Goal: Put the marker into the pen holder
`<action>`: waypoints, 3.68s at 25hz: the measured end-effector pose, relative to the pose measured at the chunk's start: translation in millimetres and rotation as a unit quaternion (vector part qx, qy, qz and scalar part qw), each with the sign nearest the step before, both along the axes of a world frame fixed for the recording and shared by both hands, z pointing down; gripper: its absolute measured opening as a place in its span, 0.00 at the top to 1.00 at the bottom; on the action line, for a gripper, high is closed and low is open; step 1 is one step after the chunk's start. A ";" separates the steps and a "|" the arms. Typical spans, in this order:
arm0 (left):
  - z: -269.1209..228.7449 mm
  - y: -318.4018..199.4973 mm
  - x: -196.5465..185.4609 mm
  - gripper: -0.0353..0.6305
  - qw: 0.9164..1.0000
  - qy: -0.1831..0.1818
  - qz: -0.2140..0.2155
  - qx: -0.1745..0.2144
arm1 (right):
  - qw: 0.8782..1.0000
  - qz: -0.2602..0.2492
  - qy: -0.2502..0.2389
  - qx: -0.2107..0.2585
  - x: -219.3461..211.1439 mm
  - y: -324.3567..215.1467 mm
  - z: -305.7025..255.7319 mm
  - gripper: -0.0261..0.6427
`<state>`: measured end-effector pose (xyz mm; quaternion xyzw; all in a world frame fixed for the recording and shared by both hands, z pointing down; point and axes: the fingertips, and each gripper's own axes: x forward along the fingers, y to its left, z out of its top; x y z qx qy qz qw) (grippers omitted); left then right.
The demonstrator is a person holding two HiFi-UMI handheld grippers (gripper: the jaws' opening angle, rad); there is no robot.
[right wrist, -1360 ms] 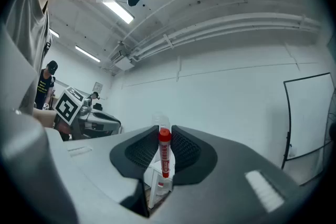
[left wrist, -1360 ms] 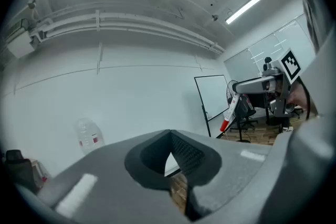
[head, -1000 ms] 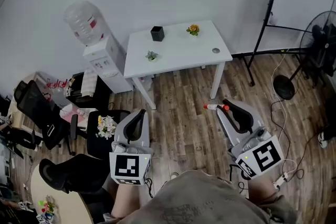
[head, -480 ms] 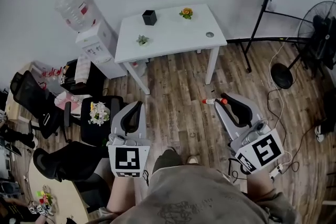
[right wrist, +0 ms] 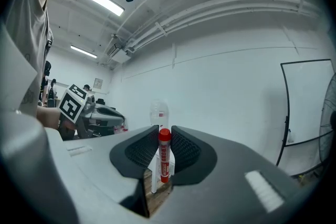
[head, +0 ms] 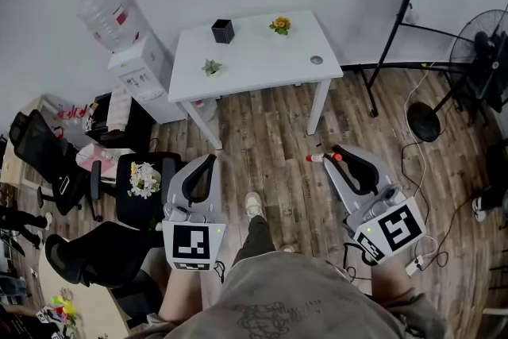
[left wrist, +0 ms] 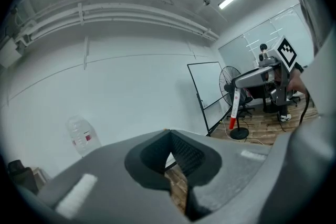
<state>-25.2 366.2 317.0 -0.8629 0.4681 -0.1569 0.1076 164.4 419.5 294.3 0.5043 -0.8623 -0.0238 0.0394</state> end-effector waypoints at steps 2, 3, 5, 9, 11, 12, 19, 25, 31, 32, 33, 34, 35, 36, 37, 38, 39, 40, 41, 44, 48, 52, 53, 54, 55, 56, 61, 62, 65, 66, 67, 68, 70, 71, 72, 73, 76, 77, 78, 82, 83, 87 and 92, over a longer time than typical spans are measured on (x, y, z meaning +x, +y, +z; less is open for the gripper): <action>1.0 -15.8 -0.3 0.95 1.000 0.002 0.001 0.002 | 1.000 0.001 0.003 -0.001 -0.5 -15.7 2.2 0.81; 1.7 -24.9 -0.9 0.95 1.000 0.002 0.001 0.002 | 1.000 0.001 0.005 -0.002 -1.2 -24.8 3.3 0.81; 2.9 -45.8 -3.3 0.95 1.000 0.001 0.002 0.002 | 1.000 0.002 0.008 -0.005 -3.8 -45.3 5.3 0.81; 2.6 -92.1 -9.1 0.95 1.000 0.003 0.007 0.002 | 1.000 0.006 0.014 -0.011 -11.2 -89.5 6.8 0.81; 0.7 -116.9 -13.1 0.95 1.000 0.006 0.012 0.002 | 1.000 0.010 0.018 -0.015 -16.4 -113.5 6.4 0.81; -0.8 -130.1 -16.4 0.95 1.000 0.006 0.014 0.001 | 1.000 0.011 0.019 -0.016 -20.0 -126.4 5.4 0.81; -10.2 -226.7 -45.0 0.95 1.000 0.010 0.022 0.004 | 0.999 0.014 0.035 -0.024 -51.8 -220.6 -1.7 0.81; -11.6 -297.4 -65.1 0.95 0.999 0.004 0.034 0.008 | 0.999 0.007 0.039 -0.025 -86.3 -297.8 -6.2 0.81; 1.4 -341.1 -94.5 0.95 1.000 0.014 0.011 -0.015 | 0.999 -0.010 0.038 -0.037 -113.5 -346.1 3.6 0.81; 3.9 -346.0 -97.5 0.95 1.000 0.015 0.008 -0.019 | 0.998 -0.012 0.038 -0.041 -115.1 -352.1 5.9 0.81; 6.3 -350.7 -99.8 0.95 1.000 0.016 0.005 -0.022 | 0.998 -0.012 0.038 -0.044 -115.6 -358.6 8.3 0.81; 8.3 -355.7 -101.4 0.95 1.000 0.017 0.003 -0.025 | 0.998 -0.013 0.038 -0.047 -115.5 -365.8 10.5 0.81; 10.0 -361.3 -102.2 0.95 0.999 0.017 0.001 -0.027 | 0.998 -0.013 0.038 -0.049 -115.0 -373.8 12.6 0.81; 11.6 -367.5 -102.4 0.95 1.000 0.015 0.000 -0.028 | 0.998 -0.013 0.038 -0.051 -114.2 -382.1 14.6 0.81; 13.3 -374.0 -102.3 0.95 1.000 0.013 -0.001 -0.028 | 0.998 -0.013 0.037 -0.051 -113.2 -390.7 16.7 0.81; 15.0 -380.7 -102.0 0.95 1.000 0.011 -0.002 -0.029 | 0.998 -0.014 0.035 -0.052 -112.2 -399.1 18.9 0.81; 16.7 -387.4 -101.8 0.95 1.000 0.010 -0.004 -0.029 | 0.998 -0.015 0.033 -0.052 -111.2 -407.3 21.1 0.81; 18.2 -394.4 -101.8 0.95 1.000 0.008 -0.006 -0.029 | 0.998 -0.017 0.031 -0.053 -110.3 -415.8 23.4 0.81; 19.7 -402.2 -101.7 0.95 1.000 0.007 -0.010 -0.028 | 0.998 -0.020 0.029 -0.053 -109.4 -424.8 25.7 0.81; 24.7 -429.1 -97.6 0.95 0.999 0.005 -0.021 -0.031 | 0.998 -0.029 0.024 -0.056 -104.8 -455.1 33.4 0.81; 22.7 -473.7 -83.9 0.95 0.999 0.004 -0.027 -0.029 | 0.997 -0.046 0.020 -0.057 -99.3 -506.1 38.4 0.81; 22.9 -528.1 -70.8 0.95 0.999 -0.010 -0.034 -0.024 | 0.996 -0.063 0.016 -0.063 -94.0 -561.7 44.9 0.81; 23.5 -541.1 -68.1 0.95 0.999 -0.015 -0.037 -0.023 | 0.995 -0.067 0.016 -0.065 -92.4 -575.4 46.8 0.81; 23.8 -553.0 -65.5 0.95 0.999 -0.018 -0.040 -0.023 | 0.995 -0.071 0.017 -0.068 -90.6 -588.5 48.3 0.81; 23.6 -564.2 -63.2 0.95 0.999 -0.019 -0.044 -0.024 | 0.994 -0.076 0.017 -0.071 -88.7 -601.1 49.2 0.81; 23.1 -575.1 -61.1 0.95 0.998 -0.019 -0.048 -0.026 | 0.994 -0.082 0.017 -0.072 -86.9 -613.5 49.2 0.81; 24.2 -629.3 -53.4 0.95 0.997 -0.022 -0.067 -0.035 | 0.992 -0.099 0.015 -0.076 -77.6 -676.7 50.8 0.81; 26.1 -637.7 -51.9 0.95 0.997 -0.023 -0.072 -0.035 | 0.992 -0.101 0.015 -0.079 -75.1 -686.9 53.4 0.81; 30.2 -662.3 -48.7 0.95 0.995 -0.026 -0.084 -0.040 | 0.990 -0.108 0.011 -0.089 -68.8 -715.6 60.2 0.81; 30.7 -671.4 -48.0 0.95 0.995 -0.028 -0.087 -0.042 | 0.990 -0.111 0.010 -0.091 -67.4 -725.9 61.4 0.81; 30.9 -680.2 -47.2 0.95 0.994 -0.030 -0.091 -0.043 | 0.989 -0.114 0.009 -0.093 -66.0 -736.2 62.5 0.81; 31.3 -688.2 -46.5 0.95 0.994 -0.033 -0.094 -0.045 | 0.989 -0.117 0.008 -0.094 -64.7 -746.0 63.7 0.81; 33.7 -700.8 -45.4 0.95 0.993 -0.036 -0.100 -0.049 | 0.988 -0.123 0.007 -0.097 -63.0 -763.2 66.7 0.81; 35.5 -705.8 -45.1 0.95 0.993 -0.038 -0.103 -0.052 | 0.987 -0.126 0.005 -0.099 -63.0 -770.6 67.9 0.81; 37.1 -710.2 -44.8 0.95 0.992 -0.041 -0.105 -0.055 | 0.987 -0.129 0.001 -0.100 -63.5 -777.2 68.7 0.81; 38.1 -713.9 -44.6 0.95 0.992 -0.044 -0.106 -0.057 | 0.986 -0.133 -0.003 -0.102 -64.4 -782.8 69.2 0.81; 35.9 -721.6 -45.2 0.95 0.991 -0.051 -0.107 -0.057 | 0.985 -0.139 -0.011 -0.106 -68.1 -795.1 70.7 0.81; 35.4 -723.4 -46.4 0.95 0.991 -0.052 -0.108 -0.056 | 0.984 -0.140 -0.012 -0.107 -69.3 -798.1 71.7 0.81; 36.5 -724.7 -48.4 0.95 0.991 -0.052 -0.110 -0.059 | 0.984 -0.140 -0.012 -0.108 -70.4 -800.8 73.1 0.81; 40.3 -728.6 -55.8 0.95 0.991 -0.053 -0.108 -0.065 | 0.984 -0.133 -0.010 -0.114 -75.0 -806.7 78.6 0.81; 42.2 -730.4 -58.1 0.95 0.991 -0.052 -0.107 -0.068 | 0.985 -0.130 -0.008 -0.115 -76.0 -808.5 79.5 0.81; 46.8 -737.1 -65.9 0.95 0.991 -0.047 -0.098 -0.074 | 0.984 -0.115 -0.028 -0.132 -78.9 -814.0 82.9 0.81; 51.0 -747.2 -74.8 0.95 0.992 -0.035 -0.090 -0.081 | 0.984 -0.105 -0.038 -0.140 -83.5 -824.2 81.2 0.81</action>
